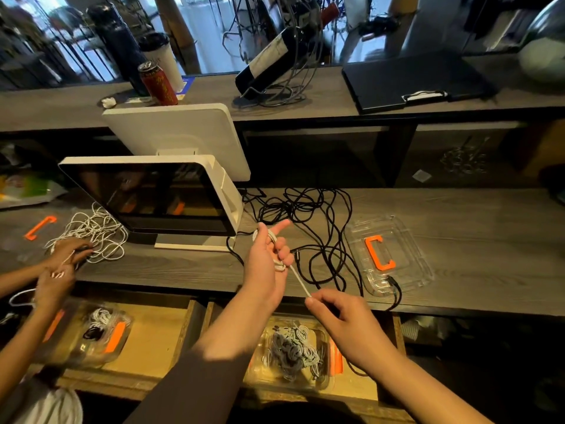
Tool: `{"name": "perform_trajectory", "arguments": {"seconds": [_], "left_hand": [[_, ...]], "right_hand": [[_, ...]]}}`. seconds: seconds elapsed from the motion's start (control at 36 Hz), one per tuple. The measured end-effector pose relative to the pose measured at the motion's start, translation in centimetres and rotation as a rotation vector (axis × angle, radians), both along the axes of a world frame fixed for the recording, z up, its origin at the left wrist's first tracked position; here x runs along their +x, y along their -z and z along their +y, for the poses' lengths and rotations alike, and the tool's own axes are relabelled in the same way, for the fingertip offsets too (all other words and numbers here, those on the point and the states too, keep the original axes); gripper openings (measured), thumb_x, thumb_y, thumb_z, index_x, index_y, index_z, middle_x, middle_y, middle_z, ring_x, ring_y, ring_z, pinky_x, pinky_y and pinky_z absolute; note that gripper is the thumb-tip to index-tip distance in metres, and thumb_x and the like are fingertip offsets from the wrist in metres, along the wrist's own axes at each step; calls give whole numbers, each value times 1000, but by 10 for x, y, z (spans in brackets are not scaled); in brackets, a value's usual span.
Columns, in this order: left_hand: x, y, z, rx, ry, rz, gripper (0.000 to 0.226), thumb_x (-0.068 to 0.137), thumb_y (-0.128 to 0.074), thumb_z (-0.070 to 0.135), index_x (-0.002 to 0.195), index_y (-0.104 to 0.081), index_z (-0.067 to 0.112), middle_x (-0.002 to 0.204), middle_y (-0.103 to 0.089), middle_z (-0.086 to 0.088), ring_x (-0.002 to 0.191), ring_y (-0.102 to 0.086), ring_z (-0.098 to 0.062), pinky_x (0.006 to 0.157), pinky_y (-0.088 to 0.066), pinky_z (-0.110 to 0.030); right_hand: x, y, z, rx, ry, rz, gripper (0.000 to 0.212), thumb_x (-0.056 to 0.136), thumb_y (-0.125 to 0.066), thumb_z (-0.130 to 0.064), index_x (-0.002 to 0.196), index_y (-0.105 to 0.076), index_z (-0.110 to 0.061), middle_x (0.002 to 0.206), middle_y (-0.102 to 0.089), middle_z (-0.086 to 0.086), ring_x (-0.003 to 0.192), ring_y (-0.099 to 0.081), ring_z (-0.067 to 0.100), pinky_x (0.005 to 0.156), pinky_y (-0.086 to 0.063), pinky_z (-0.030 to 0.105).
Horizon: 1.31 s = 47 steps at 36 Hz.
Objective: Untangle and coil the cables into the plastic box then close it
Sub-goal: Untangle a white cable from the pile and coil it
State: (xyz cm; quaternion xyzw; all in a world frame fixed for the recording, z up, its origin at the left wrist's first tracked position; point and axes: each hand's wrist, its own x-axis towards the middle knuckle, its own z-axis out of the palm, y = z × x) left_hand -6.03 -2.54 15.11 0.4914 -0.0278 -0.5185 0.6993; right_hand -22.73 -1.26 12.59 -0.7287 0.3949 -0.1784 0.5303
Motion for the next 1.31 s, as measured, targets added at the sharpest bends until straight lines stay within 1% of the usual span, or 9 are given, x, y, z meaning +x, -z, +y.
{"name": "perform_trajectory", "arguments": {"seconds": [0.44,0.53,0.61,0.72,0.83,0.94,1.03,1.14,1.31], "left_hand": [[-10,0,6,368,440,-1123,71,96,-16,66,113,-68,21,83,-54,17,72,-47,12,72,-38,-14],[-8,-5,9,388,852,-897,88,91,-1,74,106,-75,28,74,-59,7,74,-54,0,87,-41,-25],[-5,-3,15,448,1010,-668,97,88,-8,82,131,-61,13,68,-55,8,64,-50,-5,63,-42,-21],[-3,1,25,365,1218,-531,84,82,-10,88,92,-65,26,60,-54,5,53,-44,-5,51,-32,-17],[4,0,27,349,1455,-547,88,73,-26,96,110,-64,25,73,-58,6,61,-47,-4,55,-37,-15],[10,-6,27,177,1634,-527,47,104,-44,49,134,-63,18,71,-53,5,58,-38,-6,70,-38,-27],[8,-12,28,181,1624,-641,42,107,-40,45,127,-67,20,66,-52,7,60,-42,-8,94,-45,-43],[3,-12,28,235,1467,-866,50,106,-38,50,86,-66,13,59,-51,10,56,-45,-7,79,-45,-37],[8,-1,21,200,963,-827,33,107,-33,44,116,-64,36,65,-58,11,56,-44,-5,59,-39,-23]], "right_hand": [[9,-18,-4,-159,-220,112,21,103,-46,-33,100,-65,-25,77,-66,0,71,-59,14,67,-48,38],[6,-24,-8,-209,-235,73,21,104,-46,-29,111,-65,-26,90,-66,-10,85,-60,6,75,-49,27],[1,-26,-15,-291,-223,77,20,104,-47,-28,114,-64,-26,100,-66,-16,96,-59,-1,82,-46,19],[-6,-23,-26,-357,-165,55,13,100,-55,-30,104,-67,-27,88,-67,-16,84,-62,-1,74,-48,20],[-14,-21,-36,-360,-97,48,11,87,-68,-37,86,-63,-27,70,-62,-11,69,-60,6,58,-42,16],[-19,-18,-45,-273,-70,39,36,73,-70,-56,77,-59,-22,68,-63,1,63,-56,14,57,-45,27],[-20,-12,-49,-257,-78,43,43,70,-67,-65,74,-58,-23,67,-63,2,61,-56,16,55,-45,28],[-21,-6,-55,-211,-50,73,46,75,-60,-69,75,-60,-23,67,-64,2,61,-57,13,55,-44,24],[-36,4,-64,-34,34,62,56,83,-43,-70,74,-64,-19,60,-55,-5,55,-52,10,58,-43,38]]}}
